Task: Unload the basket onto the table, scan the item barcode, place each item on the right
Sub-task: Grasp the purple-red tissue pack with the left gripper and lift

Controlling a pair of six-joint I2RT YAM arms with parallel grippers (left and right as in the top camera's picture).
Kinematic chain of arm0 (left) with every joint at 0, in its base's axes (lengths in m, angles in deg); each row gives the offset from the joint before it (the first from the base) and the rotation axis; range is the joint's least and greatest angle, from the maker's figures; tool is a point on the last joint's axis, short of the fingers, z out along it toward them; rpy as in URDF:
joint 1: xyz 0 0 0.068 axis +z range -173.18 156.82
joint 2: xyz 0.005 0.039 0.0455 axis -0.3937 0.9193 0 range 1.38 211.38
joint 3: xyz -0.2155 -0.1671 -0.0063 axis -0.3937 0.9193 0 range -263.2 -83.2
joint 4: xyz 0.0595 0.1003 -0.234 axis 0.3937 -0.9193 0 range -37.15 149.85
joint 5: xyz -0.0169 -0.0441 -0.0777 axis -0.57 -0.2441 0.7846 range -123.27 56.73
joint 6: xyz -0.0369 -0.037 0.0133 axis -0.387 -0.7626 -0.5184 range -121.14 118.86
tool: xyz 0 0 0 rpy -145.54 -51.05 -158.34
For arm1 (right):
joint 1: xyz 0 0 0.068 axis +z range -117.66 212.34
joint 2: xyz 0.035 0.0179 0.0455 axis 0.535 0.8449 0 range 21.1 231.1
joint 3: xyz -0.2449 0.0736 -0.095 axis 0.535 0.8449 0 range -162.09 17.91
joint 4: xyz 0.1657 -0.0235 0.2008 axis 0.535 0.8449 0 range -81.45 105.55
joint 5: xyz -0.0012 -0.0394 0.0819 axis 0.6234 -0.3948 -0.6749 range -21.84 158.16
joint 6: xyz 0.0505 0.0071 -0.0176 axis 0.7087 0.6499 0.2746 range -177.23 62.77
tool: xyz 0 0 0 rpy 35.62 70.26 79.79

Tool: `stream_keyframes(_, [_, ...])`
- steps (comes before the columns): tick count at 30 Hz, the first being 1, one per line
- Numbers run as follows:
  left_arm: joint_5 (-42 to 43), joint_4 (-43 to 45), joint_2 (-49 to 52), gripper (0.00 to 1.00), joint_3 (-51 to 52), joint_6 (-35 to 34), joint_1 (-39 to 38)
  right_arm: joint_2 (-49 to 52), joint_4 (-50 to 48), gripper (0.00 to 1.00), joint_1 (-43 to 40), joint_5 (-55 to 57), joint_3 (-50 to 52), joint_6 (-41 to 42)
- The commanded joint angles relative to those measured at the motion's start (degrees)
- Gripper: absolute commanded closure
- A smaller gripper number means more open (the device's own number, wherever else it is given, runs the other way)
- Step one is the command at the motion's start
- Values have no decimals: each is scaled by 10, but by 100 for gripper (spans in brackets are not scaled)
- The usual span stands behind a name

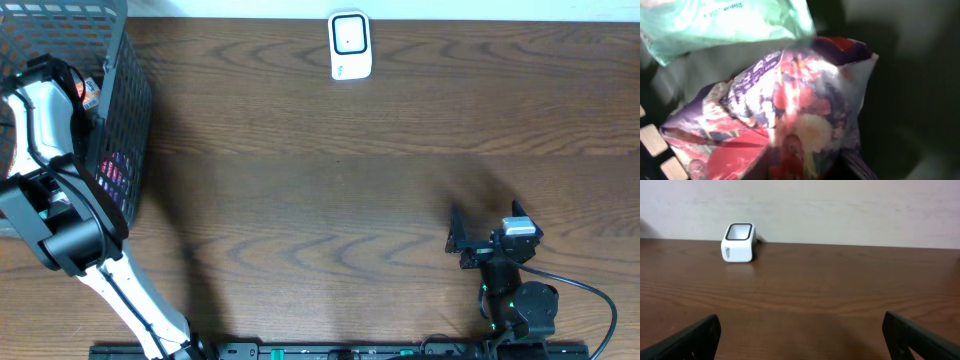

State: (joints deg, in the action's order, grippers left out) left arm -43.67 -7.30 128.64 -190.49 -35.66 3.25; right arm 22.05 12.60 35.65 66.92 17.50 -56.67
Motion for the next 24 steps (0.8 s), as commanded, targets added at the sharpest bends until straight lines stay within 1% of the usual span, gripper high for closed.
stream_keyframes(1, [30,-12,12,93,15,2,2,-2,3,1,5,5,0,-8])
stream_keyframes(5, [44,-13,-21,93,5,2,2,-2,3,1,5,5,0,-9])
stream_keyframes(9, [44,-6,-76,93,2,2,3,-2,3,1,5,5,0,-8])
stream_keyframes(14, [44,21,-174,93,2,2,3,-2,3,1,5,5,0,-8])
stream_keyframes(24, [50,95,-406,93,2,1,2,-2,3,1,5,5,0,-8])
